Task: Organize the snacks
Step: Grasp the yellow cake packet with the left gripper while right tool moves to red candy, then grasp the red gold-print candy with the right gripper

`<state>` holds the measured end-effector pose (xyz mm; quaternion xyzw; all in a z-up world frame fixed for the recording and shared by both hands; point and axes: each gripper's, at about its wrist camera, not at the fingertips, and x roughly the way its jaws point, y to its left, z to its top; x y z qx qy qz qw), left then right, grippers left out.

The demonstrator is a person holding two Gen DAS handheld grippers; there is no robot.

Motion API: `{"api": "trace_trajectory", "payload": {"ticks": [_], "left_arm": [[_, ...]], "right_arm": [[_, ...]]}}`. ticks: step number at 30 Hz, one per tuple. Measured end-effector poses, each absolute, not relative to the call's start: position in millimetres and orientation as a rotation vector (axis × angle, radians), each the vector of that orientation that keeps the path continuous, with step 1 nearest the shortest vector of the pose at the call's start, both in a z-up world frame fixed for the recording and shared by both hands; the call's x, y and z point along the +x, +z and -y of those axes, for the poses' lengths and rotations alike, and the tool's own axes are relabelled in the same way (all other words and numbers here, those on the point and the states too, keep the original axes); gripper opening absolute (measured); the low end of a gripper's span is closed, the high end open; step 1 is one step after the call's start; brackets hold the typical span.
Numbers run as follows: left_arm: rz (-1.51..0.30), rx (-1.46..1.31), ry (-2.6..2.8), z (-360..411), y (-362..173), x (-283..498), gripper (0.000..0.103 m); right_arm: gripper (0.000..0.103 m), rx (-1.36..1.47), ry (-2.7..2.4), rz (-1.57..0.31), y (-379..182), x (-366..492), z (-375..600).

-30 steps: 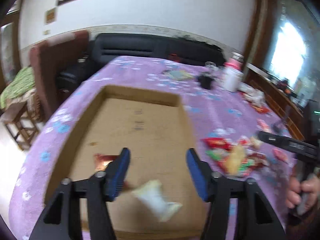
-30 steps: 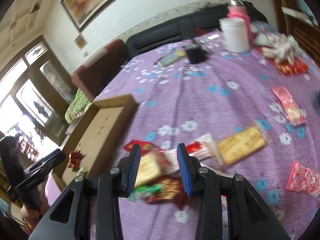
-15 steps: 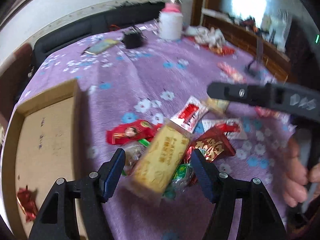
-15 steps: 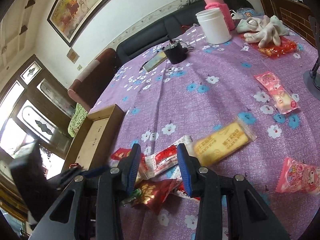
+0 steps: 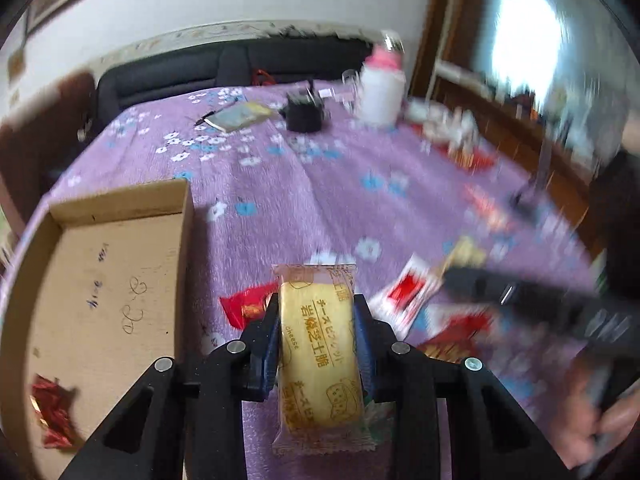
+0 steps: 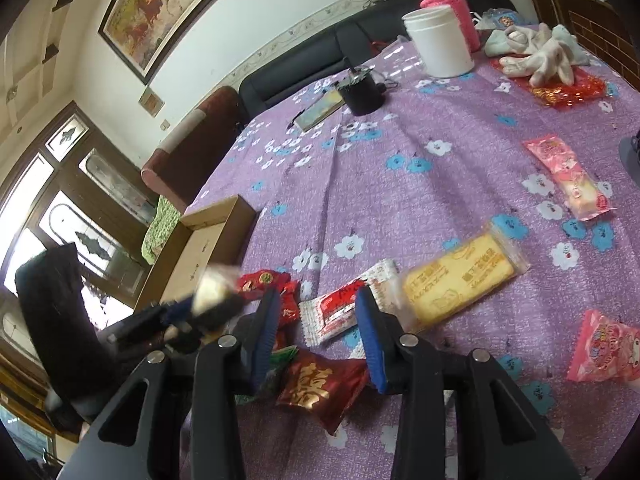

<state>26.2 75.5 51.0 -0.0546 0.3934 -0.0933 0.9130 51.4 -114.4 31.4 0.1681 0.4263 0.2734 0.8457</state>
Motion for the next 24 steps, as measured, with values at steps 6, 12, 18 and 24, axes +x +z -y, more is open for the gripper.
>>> {"api": "trace_trajectory", "payload": {"ticks": [6, 12, 18, 24], "left_arm": [[-0.731, -0.295, -0.226, -107, 62, 23, 0.034], [-0.726, -0.262, -0.221, -99, 58, 22, 0.034], [-0.713, -0.265, -0.239, -102, 60, 16, 0.034], [-0.714, -0.26, -0.246, -101, 59, 15, 0.034]], "right_arm": [[0.042, 0.274, 0.634, -0.945, 25, 47, 93], [0.047, 0.138, 0.684, -1.036, 16, 40, 73], [0.05, -0.159, 0.818, -1.03, 20, 1, 42], [0.04, -0.354, 0.795, -0.977, 11, -21, 24]]}}
